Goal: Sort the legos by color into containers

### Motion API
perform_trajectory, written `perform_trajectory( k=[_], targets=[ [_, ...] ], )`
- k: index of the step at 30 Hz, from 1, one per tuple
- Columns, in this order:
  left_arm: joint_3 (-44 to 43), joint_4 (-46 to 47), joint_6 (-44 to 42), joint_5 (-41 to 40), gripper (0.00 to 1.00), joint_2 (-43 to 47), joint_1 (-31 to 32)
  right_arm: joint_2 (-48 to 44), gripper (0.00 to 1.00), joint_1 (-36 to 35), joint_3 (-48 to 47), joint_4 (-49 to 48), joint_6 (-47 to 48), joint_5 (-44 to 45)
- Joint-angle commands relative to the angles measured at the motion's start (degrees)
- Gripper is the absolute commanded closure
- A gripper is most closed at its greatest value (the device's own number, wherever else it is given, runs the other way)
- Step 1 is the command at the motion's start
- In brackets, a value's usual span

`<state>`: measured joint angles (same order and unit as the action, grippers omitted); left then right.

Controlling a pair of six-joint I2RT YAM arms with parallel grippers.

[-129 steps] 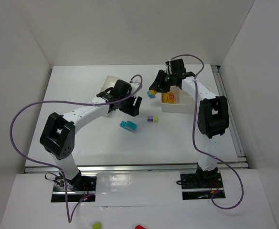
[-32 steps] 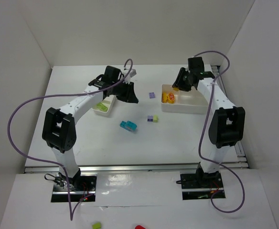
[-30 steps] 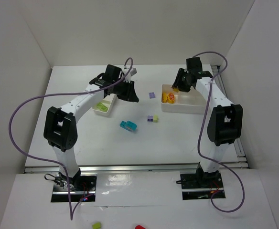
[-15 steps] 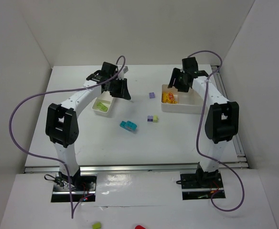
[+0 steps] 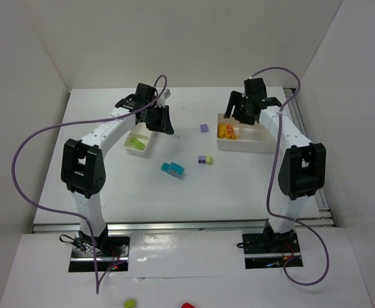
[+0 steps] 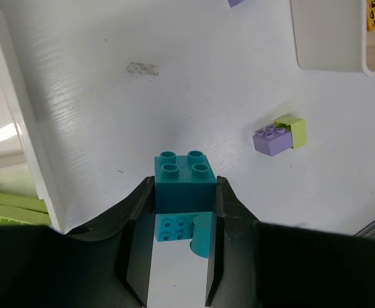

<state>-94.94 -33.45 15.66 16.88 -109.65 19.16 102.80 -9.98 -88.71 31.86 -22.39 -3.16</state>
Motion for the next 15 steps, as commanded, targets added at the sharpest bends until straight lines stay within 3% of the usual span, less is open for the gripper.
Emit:
perform_trajectory(
  k=[1,3,7,15],
  targets=[
    [-1.39,0.23,1.82,-3.06,1.0,0.22,0.09,-3.66,0.22,-0.48,0.73,-1.8,0.86,2.01],
    [-2.0,-0.3,3.92,-9.81,1.0,0.22,-0.87,-3.66,0.22,-0.48,0.73,-1.8,0.86,2.02],
    [-4.81,-1.53,5.35,-13.36,1.0,-1.79,-4.56,-4.71,0.22,-0.48,0.73,-1.27,0.86,2.02],
    [-9.3,-3.91,4.12,-11.1,1.0,-5.05,-6.5,-5.85,0.21,-0.48,1.78,-1.27,0.86,2.54]
  ],
)
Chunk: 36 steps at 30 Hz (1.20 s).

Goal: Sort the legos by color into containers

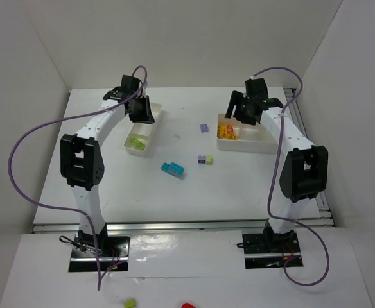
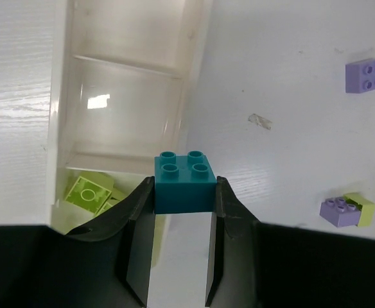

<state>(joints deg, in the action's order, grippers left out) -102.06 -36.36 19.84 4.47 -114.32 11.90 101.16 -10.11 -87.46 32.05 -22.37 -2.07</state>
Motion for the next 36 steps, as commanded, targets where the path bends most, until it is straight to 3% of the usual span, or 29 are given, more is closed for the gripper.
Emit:
perform_trajectory(
  k=[1,9,12,16,20,21,24,27,32,36],
  targets=[
    [-2.18,-0.99,-0.06,3.59,1.0,-0.37,0.76,-4.22,0.21,-0.35,0.54,-1.47,0.32,1.45],
    [-11.13,2.16,-0.42,25.31,1.0,-5.03,8.22,-4.75,0.21,1.22,-0.08,4.76,-3.9,11.99],
    [-14.46,3.92,1.87,29.53,1.0,-7.57,12.0,-7.2,0.22,5.44,2.81,4.77,-5.93,10.77],
    [-19.31,5.94,4.51,32.97,1.0,-11.71,14.99,-6.51,0.34,7.47,3.53,4.94,-4.36,5.59],
    [-21.43,8.57,3.81,42.52,1.0,-14.26,15.52,-9.57,0.31,7.47,7.9,-2.06,-1.45,-10.55],
    [-20.38,9.89,3.81,46.9,1.0,-14.26,15.52,-10.89,0.3,7.47,9.14,-3.82,-0.84,-19.55],
    [-14.14,15.77,3.81,53.43,1.0,-11.02,15.52,-10.03,0.28,8.18,10.38,-6.83,-2.75,-35.66],
    [-10.54,15.79,-2.58,54.5,1.0,-7.59,15.52,-7.39,0.28,8.18,9.59,-5.86,-6.44,-45.88],
    [-10.25,9.91,-10.77,52.31,1.0,-5.47,15.52,-4.93,0.26,8.18,8.1,-4.03,-10.06,-52.16],
    [-12.2,7.18,-13.41,52.31,1.0,-6.0,15.52,-2.64,0.26,6.95,4.5,1.67,-10.24,-49.89]
  ],
)
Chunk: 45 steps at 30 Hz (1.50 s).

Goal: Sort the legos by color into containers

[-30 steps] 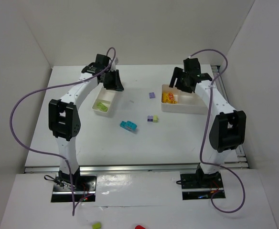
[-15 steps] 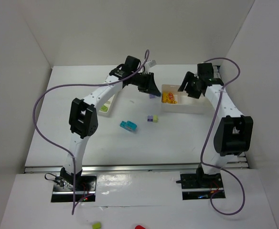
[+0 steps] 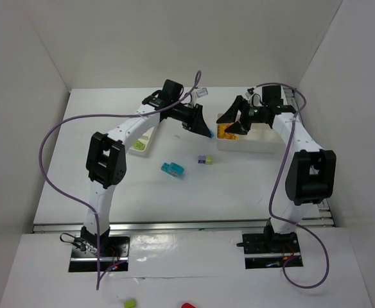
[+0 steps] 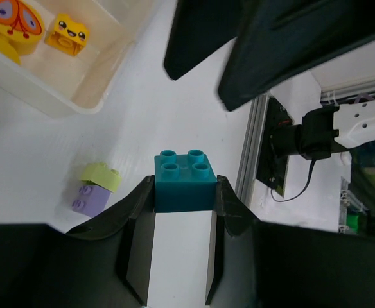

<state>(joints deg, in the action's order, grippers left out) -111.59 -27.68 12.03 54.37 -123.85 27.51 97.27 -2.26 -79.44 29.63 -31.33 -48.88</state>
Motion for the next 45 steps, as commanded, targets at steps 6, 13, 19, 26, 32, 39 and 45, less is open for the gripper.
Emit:
perform_trajectory(
  k=[6,13,19,26,32,39,45],
  targets=[
    [-2.14,-1.5,-6.75,1.18,1.0,4.15,-0.09,3.0,0.26,-3.0,-3.53,3.43,-3.29,-2.09],
    [-2.14,-3.87,-7.99,-1.28,1.0,4.15,0.44,3.01,0.26,-5.47,-3.7,-0.37,-6.2,-4.12],
    [-2.14,-4.4,-8.52,-1.81,1.0,4.15,0.97,5.29,0.33,-8.63,-4.41,0.79,-5.05,-3.5],
    [-2.14,-4.4,-9.04,-1.81,1.0,4.15,0.97,7.75,0.37,-10.39,-5.55,0.87,-5.05,-3.5],
    [-1.53,-4.4,-9.57,-2.34,1.0,4.76,0.97,8.28,0.48,-10.39,-4.32,0.17,-5.05,-4.03],
    [-1.52,-5.53,-9.57,-5.94,1.0,4.76,0.97,7.67,0.79,-9.78,-9.31,4.8,-2.6,-0.35],
    [-1.0,-6.07,-8.96,-9.8,0.19,5.81,0.97,4.94,0.8,-6.36,-11.44,8.52,-1.45,10.29]
  ],
)
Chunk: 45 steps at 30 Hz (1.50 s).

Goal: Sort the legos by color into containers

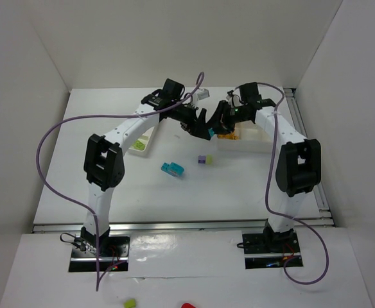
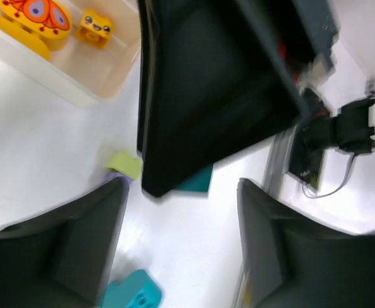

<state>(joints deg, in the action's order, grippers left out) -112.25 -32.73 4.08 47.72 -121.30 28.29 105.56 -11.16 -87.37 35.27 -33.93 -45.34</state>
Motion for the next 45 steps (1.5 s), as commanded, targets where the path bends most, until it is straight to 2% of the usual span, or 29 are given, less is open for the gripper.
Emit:
perform_trajectory(
  k=[1,2,8,11,12,14,16,20,24,27,28,31,32,33,40,45],
  targets=[
    [-0.34,-1.02,-1.0,-3.16,0.06,3.26,0.18,-3.86,0.8,3.24,-3.51,3.57,1.15,7.54],
    [-0.34,-1.54,-1.0,-3.16,0.0,3.26,0.18,-3.87,0.8,3.25,-3.51,3.58,1.15,8.33],
    [0.19,-1.55,-0.39,-4.74,0.0,3.26,0.18,-6.24,0.8,7.1,-4.11,5.07,1.15,17.72],
    [0.19,-1.02,4.43,-7.98,0.0,1.69,-0.61,-7.91,0.8,7.82,-4.91,7.27,2.81,32.64],
    [0.19,-0.41,8.63,-11.91,0.0,0.54,-1.22,-8.69,0.8,7.82,-4.91,7.27,3.43,40.08],
    [-3.23,-1.8,12.08,-15.54,0.02,-2.44,-1.22,-8.7,0.8,7.82,-4.39,6.66,4.04,45.58],
    [-6.91,-3.3,17.95,-21.58,0.06,-7.0,-1.22,-7.4,0.8,7.82,-4.38,5.87,4.83,50.24],
    [-8.59,-2.78,24.13,-29.61,0.12,-10.53,-0.61,-4.23,0.8,7.82,-7.1,4.55,5.63,55.44],
    [-13.08,-4.97,27.3,-34.36,0.14,-14.93,-0.61,-1.33,0.78,7.82,-8.16,5.08,6.77,57.56],
    [-17.38,-6.29,27.83,-35.86,0.17,-18.44,-0.61,0.6,0.69,7.82,-8.16,5.08,7.3,57.56],
    [-18.09,-6.29,28.35,-36.99,0.17,-19.15,-0.61,1.4,0.54,7.82,-7.64,5.08,7.3,58.26],
    [-20.63,-6.91,28.36,-38.05,0.18,-21.35,-0.61,2.01,0.34,7.82,-7.64,5.08,7.82,59.57],
    [-21.51,-6.91,28.96,-38.06,0.18,-21.87,-0.09,2.02,0.24,7.82,-7.64,5.08,7.83,59.58],
    [-22.05,-6.91,28.97,-38.06,0.18,-22.4,-0.08,2.02,0.21,7.82,-7.64,5.08,7.83,59.58],
    [-22.93,-3.32,31.51,-41.48,0.21,-25.21,2.29,-0.61,0.2,7.82,-5.09,3.5,8.36,58.18],
    [-27.58,-1.63,32.93,-44.99,0.24,-28.37,3.43,-3.69,0.2,7.82,-3.07,2.44,8.97,55.89]
  ],
)
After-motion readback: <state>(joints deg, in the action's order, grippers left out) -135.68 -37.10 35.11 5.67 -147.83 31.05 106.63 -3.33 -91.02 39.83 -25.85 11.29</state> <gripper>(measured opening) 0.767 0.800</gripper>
